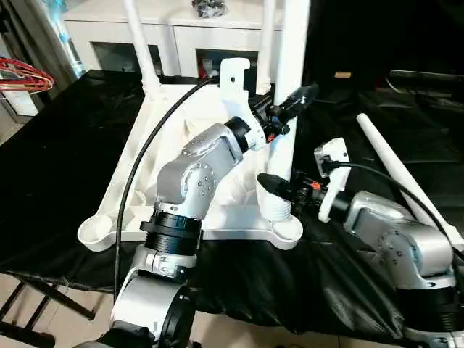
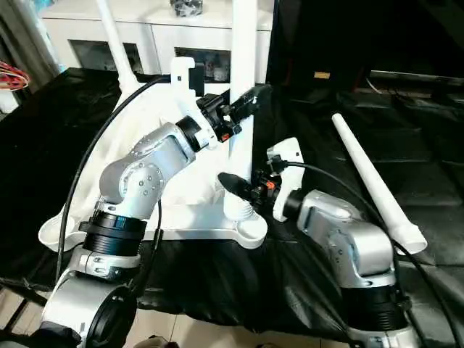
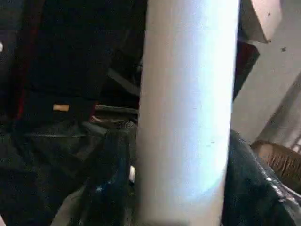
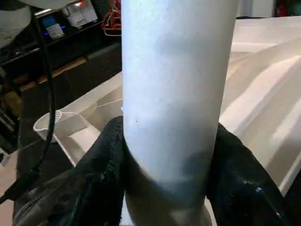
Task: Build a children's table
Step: Pick table leg
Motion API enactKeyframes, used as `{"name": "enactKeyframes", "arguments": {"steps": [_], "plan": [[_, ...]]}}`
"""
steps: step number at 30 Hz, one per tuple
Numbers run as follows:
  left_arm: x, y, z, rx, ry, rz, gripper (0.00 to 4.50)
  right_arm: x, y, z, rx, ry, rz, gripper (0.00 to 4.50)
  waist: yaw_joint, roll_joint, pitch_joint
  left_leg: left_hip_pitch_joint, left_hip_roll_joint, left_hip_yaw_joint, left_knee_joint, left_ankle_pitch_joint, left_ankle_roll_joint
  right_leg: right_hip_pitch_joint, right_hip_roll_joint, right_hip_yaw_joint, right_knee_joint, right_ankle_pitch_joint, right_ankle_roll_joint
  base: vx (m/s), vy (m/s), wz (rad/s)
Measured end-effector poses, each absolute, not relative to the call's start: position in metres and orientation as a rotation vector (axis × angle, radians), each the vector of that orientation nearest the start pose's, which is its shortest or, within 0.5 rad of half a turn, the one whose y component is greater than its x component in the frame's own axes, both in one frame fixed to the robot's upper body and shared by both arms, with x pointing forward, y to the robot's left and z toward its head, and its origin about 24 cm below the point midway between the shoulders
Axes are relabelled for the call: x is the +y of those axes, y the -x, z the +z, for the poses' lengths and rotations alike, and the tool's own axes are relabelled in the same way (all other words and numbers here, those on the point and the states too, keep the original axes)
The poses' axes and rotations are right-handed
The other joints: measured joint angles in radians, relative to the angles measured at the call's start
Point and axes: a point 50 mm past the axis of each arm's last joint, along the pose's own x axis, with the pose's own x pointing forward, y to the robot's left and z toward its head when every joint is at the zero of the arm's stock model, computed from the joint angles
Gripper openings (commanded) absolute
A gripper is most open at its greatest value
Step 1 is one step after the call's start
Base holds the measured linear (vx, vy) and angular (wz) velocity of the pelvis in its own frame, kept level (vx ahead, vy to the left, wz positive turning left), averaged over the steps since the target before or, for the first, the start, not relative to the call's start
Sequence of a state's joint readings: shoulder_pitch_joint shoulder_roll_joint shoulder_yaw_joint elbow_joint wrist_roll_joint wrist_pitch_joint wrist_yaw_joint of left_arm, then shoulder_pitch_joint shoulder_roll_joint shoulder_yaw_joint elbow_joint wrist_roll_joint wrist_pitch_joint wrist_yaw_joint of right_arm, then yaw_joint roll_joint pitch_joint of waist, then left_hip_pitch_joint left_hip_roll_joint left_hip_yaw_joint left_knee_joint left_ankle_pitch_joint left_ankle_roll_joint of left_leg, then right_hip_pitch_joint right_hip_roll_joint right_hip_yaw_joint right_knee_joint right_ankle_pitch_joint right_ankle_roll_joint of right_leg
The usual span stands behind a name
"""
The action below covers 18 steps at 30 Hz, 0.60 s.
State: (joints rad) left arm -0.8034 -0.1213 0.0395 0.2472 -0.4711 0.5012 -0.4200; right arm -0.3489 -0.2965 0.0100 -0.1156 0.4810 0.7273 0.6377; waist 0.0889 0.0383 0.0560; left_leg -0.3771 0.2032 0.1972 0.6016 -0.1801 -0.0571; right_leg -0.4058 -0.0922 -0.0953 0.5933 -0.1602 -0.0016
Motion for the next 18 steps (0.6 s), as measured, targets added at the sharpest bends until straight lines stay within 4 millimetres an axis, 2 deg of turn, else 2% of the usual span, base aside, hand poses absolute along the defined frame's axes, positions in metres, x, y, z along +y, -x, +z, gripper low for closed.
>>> {"name": "enactKeyframes", "arguments": {"steps": [2,5,6,7,9,13,18], "plan": [[0.022,-0.343,0.191,-0.057,0.456,-0.886,1.89,-0.131,-0.288,0.109,0.254,-0.197,0.863,1.88,0.0,0.0,0.0,0.0,0.0,0.0,0.0,0.0,0.0,0.0,0.0,0.0,0.0,0.0,0.0,0.0,0.0,0.0],[0.022,-0.344,0.192,-0.058,0.455,-0.881,1.84,-0.131,-0.288,0.109,0.251,-0.193,0.86,1.88,0.0,0.0,0.0,0.0,0.0,0.0,0.0,0.0,0.0,0.0,0.0,0.0,0.0,0.0,0.0,0.0,0.0,0.0],[0.022,-0.343,0.192,-0.059,0.455,-0.881,1.82,-0.131,-0.288,0.109,0.247,-0.19,0.858,2.44,0.0,0.0,0.0,0.0,0.0,0.0,0.0,0.0,0.0,0.0,0.0,0.0,0.0,0.0,0.0,0.0,0.0,0.0],[0.022,-0.343,0.192,-0.061,0.454,-0.883,1.82,-0.131,-0.289,0.109,0.245,-0.19,0.858,2.58,0.0,0.0,0.0,0.0,0.0,0.0,0.0,0.0,0.0,0.0,0.0,0.0,0.0,0.0,0.0,0.0,0.0,0.0],[0.022,-0.343,0.191,-0.052,0.458,-0.883,1.81,-0.131,-0.289,0.112,0.234,-0.194,0.861,2.64,0.0,0.0,0.0,0.0,0.0,0.0,0.0,0.0,0.0,0.0,0.0,0.0,0.0,0.0,0.0,0.0,0.0,0.0],[0.02,-0.341,0.188,-0.035,0.455,-0.907,1.81,-0.133,-0.29,0.116,0.22,-0.198,0.888,3.05,0.0,0.0,0.0,0.0,0.0,0.0,0.0,0.0,0.0,0.0,0.0,0.0,0.0,0.0,0.0,0.0,0.0,0.0],[0.019,-0.338,0.187,-0.038,0.424,-0.953,1.8,-0.147,-0.288,0.119,0.252,-0.135,0.922,3.35,0.002,0.0,0.0,-0.001,0.0,0.0,0.0,0.0,0.0,0.0,0.0,0.0,0.0,0.0,0.0,0.0,0.0,0.0]]}}
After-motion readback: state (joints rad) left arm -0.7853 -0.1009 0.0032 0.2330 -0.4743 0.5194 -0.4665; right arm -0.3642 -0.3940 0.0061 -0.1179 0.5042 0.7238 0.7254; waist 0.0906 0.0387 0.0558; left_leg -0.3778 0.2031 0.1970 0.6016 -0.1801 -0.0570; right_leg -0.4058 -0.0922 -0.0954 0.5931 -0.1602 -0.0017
